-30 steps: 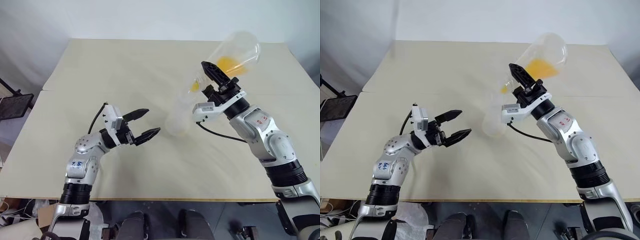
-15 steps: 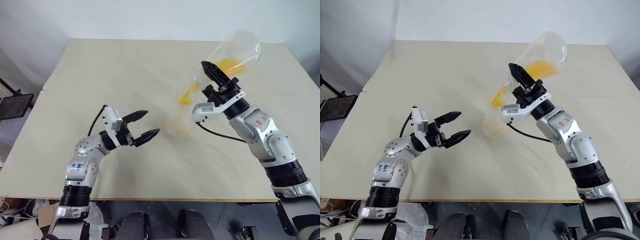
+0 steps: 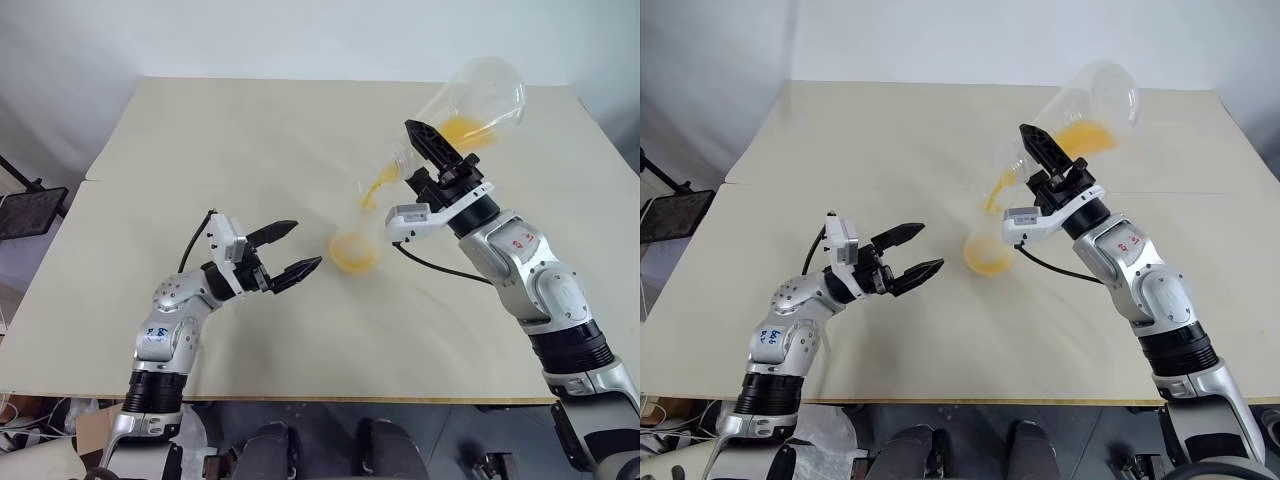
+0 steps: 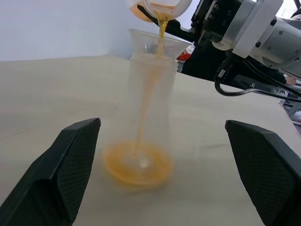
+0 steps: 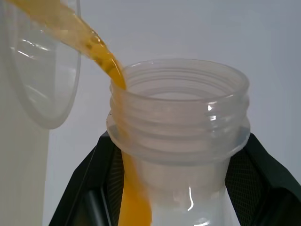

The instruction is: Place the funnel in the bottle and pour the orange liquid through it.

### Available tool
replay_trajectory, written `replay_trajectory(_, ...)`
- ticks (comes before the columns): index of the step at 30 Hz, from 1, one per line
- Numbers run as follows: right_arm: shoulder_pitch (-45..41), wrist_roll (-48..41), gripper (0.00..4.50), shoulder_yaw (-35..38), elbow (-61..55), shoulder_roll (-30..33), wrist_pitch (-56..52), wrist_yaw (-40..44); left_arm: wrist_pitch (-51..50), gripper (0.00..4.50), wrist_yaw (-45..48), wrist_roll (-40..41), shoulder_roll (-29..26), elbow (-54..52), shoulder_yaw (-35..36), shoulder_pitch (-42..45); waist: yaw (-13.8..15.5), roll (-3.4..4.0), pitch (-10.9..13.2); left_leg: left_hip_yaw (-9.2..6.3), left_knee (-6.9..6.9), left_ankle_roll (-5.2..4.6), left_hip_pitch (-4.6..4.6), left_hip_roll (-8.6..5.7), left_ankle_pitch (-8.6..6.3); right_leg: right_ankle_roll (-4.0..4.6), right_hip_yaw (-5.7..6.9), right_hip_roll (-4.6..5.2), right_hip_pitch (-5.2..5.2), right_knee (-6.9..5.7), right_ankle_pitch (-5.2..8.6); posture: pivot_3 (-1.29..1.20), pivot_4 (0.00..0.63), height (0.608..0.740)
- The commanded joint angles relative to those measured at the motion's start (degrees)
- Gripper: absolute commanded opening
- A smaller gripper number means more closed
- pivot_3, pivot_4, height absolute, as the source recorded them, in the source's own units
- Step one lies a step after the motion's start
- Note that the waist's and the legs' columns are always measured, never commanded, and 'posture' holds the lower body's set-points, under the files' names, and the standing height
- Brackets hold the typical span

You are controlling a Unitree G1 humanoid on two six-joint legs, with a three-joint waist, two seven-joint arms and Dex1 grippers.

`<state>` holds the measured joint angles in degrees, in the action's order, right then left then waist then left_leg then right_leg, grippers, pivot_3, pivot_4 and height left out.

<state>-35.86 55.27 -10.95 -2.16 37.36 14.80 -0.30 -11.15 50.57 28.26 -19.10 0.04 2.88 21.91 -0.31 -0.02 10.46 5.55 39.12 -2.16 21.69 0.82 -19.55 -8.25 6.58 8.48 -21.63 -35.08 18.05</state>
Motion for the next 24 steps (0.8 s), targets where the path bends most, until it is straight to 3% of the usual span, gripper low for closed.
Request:
replay_trajectory(1, -0.29, 0.29, 2.46, 1.25, -2.82, 0.46, -0.23, -1.44, 1.31, 4.50, -0.05, -0.03, 0.11, -2.08, -0.05, 0.63, -0.01, 0.00, 0.00, 0.00, 0.00, 0.00, 0.00, 0.00, 0.00, 0.00, 0.00, 0.00, 0.00, 0.00, 0.00, 0.00, 0.150, 0.740)
replay_trajectory(24, -1.28, 4.08, 2.46, -0.30, -1.47, 0.74, 0.89, -3.16, 1.76, 4.50, -0.26, -0.35, 1.08, -1.60, -0.36, 1.19, -0.02, 0.00, 0.00, 0.00, 0.00, 0.00, 0.00, 0.00, 0.00, 0.00, 0.00, 0.00, 0.00, 0.01, 0.00, 0.00, 0.150, 0.740)
